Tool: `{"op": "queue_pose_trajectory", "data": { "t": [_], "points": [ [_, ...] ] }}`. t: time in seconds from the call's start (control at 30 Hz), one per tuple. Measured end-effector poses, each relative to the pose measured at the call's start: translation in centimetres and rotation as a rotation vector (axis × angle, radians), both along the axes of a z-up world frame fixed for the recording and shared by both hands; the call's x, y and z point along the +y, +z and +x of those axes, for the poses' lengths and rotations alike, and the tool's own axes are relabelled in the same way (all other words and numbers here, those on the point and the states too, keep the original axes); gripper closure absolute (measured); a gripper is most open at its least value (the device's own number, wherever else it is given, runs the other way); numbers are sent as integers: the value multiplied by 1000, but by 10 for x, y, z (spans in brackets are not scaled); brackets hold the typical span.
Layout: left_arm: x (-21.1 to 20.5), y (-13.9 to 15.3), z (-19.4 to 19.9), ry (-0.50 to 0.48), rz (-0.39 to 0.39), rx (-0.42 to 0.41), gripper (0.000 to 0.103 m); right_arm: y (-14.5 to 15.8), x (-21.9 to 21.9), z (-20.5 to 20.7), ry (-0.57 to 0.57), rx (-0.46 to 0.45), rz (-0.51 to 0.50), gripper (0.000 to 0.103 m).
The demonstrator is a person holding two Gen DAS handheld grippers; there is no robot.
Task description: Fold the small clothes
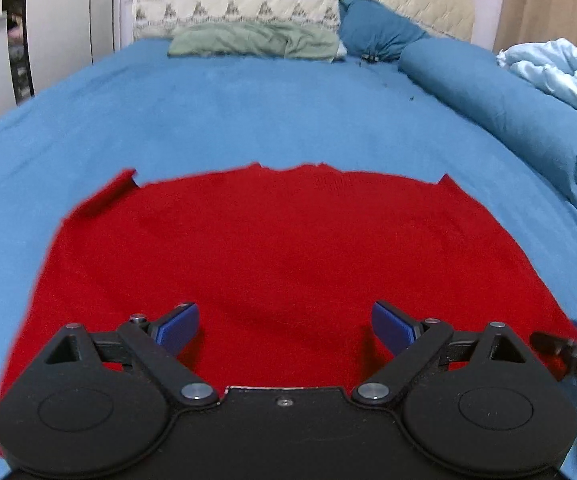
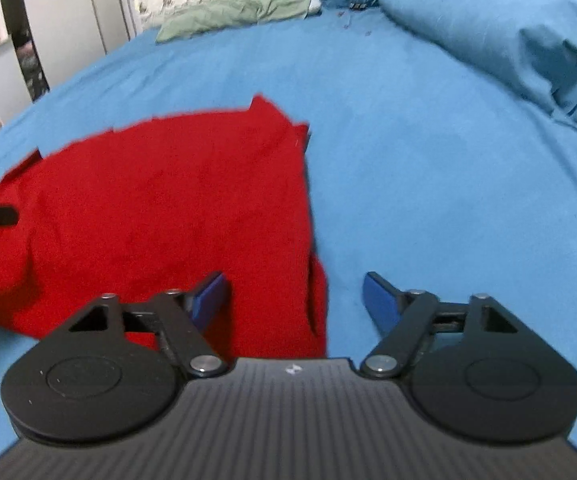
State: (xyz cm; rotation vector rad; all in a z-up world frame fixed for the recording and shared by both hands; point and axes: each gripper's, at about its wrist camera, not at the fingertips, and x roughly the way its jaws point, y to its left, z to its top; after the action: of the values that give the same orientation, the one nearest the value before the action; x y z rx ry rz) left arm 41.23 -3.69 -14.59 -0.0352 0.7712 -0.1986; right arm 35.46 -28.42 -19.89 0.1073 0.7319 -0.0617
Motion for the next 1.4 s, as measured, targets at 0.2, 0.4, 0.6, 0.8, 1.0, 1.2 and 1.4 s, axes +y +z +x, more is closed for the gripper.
{"op": "queue_pose_trajectory", "data": {
  "t": [0.2, 0.4, 0.6, 0.8, 1.0, 1.2, 1.4],
  "points": [
    [-3, -26, 16, 15, -6, 99, 0, -7, 16, -3, 48, -39, -7, 57],
    [-8, -25, 33, 20, 32, 178, 0, 5, 1, 2, -20, -6, 150, 79],
    [5, -14, 35, -9, -33, 186, 0, 55, -14, 9, -65, -17, 428, 80],
    [78, 36, 5, 20, -113, 70, 1, 134, 54, 38, 141, -131, 563, 82],
    [162, 38, -51, 46, -51, 35, 1, 145, 225, 76, 650, 3, 494, 82],
    [199, -14, -91, 108, -157, 112, 1, 53, 335, 111, 734, 319, 258, 81],
    [201, -10, -89, 115, -188, 78, 1, 70, 329, 101, 745, 237, 267, 25]
  ]
}}
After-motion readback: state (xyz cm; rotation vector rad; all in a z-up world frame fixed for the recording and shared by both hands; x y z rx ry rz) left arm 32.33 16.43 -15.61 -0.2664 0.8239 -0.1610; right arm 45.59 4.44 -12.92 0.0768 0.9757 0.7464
